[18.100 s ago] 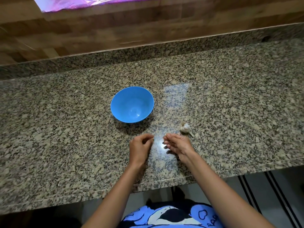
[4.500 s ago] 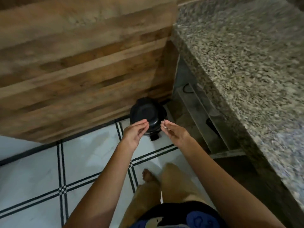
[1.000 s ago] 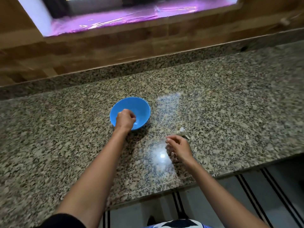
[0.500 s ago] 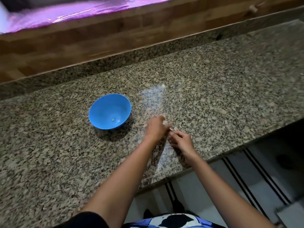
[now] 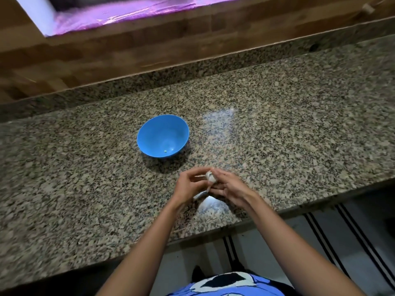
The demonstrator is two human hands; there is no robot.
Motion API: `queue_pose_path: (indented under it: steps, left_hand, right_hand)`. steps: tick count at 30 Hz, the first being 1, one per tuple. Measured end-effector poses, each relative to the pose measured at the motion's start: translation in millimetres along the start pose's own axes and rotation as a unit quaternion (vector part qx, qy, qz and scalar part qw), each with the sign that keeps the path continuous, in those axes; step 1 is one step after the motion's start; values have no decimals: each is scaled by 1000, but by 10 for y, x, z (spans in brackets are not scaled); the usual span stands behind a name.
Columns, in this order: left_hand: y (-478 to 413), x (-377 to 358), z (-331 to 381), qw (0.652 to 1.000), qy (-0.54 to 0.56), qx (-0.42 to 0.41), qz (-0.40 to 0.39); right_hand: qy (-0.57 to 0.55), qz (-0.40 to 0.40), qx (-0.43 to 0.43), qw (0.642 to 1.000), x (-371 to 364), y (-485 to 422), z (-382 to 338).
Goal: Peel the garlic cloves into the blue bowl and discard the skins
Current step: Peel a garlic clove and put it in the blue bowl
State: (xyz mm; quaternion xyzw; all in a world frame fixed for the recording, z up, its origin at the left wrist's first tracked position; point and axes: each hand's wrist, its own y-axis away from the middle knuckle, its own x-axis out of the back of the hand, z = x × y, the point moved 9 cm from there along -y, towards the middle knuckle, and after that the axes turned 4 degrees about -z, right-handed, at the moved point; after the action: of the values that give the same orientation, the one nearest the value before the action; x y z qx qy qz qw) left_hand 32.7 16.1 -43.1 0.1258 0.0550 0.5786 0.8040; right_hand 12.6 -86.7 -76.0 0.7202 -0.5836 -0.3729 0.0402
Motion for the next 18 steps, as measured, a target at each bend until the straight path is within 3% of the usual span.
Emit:
queue_pose_path:
  steps: [3, 9, 13, 18]
  left_hand:
    - [103, 108, 64, 997, -19, -26, 68]
    - [209, 176, 183, 959, -216, -75, 170]
    - [219, 44, 289, 920, -336, -112, 167]
    - [202, -19, 272, 914, -344, -104, 186]
  right_hand:
    - [-44, 40, 21, 998, 27, -37, 38]
    - [-34, 76, 36, 996, -1, -19, 85]
    - [-11, 99, 38, 994, 22, 14, 86]
    - [-54, 126, 60, 989, 15, 53, 103]
